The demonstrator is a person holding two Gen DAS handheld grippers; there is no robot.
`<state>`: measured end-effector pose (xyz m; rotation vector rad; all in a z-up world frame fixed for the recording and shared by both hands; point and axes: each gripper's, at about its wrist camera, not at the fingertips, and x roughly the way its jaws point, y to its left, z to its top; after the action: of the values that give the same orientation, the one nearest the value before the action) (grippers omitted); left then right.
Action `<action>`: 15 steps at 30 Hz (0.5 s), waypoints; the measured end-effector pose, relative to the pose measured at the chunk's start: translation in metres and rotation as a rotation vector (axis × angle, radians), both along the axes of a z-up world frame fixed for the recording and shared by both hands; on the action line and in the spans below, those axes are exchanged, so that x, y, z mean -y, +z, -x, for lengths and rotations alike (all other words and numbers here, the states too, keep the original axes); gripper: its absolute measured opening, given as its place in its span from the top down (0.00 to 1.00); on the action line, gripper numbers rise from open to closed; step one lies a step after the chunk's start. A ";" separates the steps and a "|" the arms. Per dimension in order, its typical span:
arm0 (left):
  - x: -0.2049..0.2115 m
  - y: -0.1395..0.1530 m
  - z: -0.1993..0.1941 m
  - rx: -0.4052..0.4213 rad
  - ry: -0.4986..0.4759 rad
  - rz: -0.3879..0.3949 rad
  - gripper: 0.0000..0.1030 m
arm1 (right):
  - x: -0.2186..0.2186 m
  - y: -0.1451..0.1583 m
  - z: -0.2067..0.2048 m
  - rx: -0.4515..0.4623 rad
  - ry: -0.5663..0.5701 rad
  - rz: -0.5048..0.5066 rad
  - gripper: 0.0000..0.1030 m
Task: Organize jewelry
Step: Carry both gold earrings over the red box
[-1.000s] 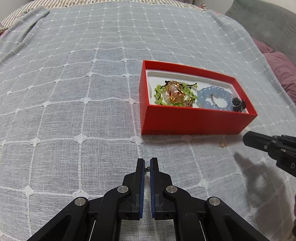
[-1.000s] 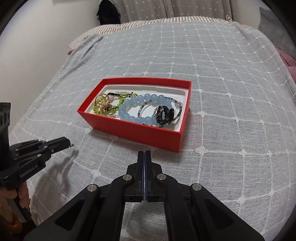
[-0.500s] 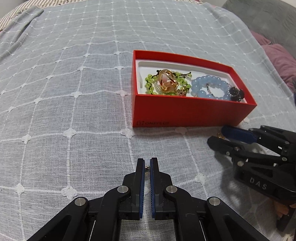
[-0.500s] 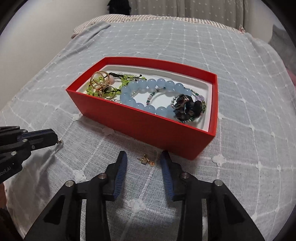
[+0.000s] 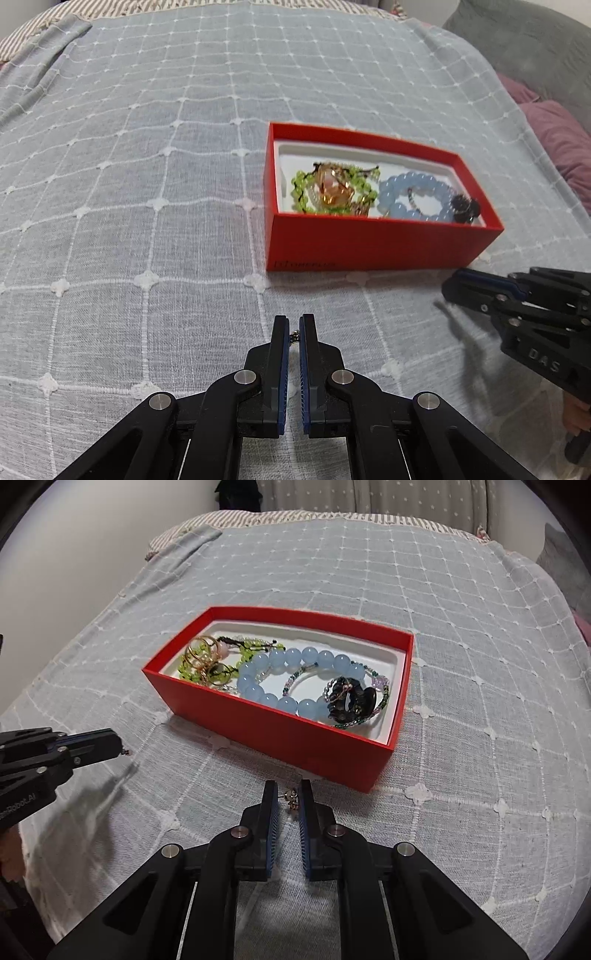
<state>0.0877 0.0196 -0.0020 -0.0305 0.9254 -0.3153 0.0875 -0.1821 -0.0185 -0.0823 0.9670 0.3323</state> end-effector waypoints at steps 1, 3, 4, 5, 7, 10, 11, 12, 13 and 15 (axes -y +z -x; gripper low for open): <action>0.000 0.002 0.000 0.005 0.000 0.002 0.98 | 0.001 0.004 0.002 0.002 0.001 -0.009 0.89; 0.001 0.005 -0.002 0.013 0.003 0.015 0.98 | 0.002 0.013 0.006 0.010 0.005 -0.028 0.89; 0.002 0.007 -0.003 0.016 0.002 0.022 0.98 | 0.003 0.017 0.008 0.018 0.007 -0.038 0.89; 0.004 0.009 -0.003 0.022 0.001 0.026 0.98 | 0.004 0.021 0.009 0.026 0.008 -0.046 0.89; 0.007 0.015 -0.005 0.042 -0.001 0.036 0.98 | 0.006 0.029 0.012 0.041 0.005 -0.067 0.89; 0.015 0.023 -0.007 0.075 -0.007 0.048 0.98 | 0.010 0.040 0.011 0.063 -0.004 -0.096 0.89; 0.018 0.025 -0.008 0.084 -0.011 0.051 0.98 | 0.012 0.043 0.011 0.072 -0.008 -0.102 0.89; 0.023 0.026 -0.010 0.092 -0.016 0.051 0.98 | 0.013 0.045 0.010 0.079 -0.013 -0.107 0.89; 0.027 0.026 -0.012 0.099 -0.021 0.049 0.98 | 0.014 0.047 0.007 0.085 -0.018 -0.112 0.89; 0.036 0.026 -0.016 0.113 -0.029 0.044 0.98 | 0.016 0.050 0.003 0.094 -0.032 -0.115 0.89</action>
<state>0.1033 -0.0159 0.0241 -0.0390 0.8070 -0.3602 0.0842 -0.1977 0.0313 0.0222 0.8533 0.3513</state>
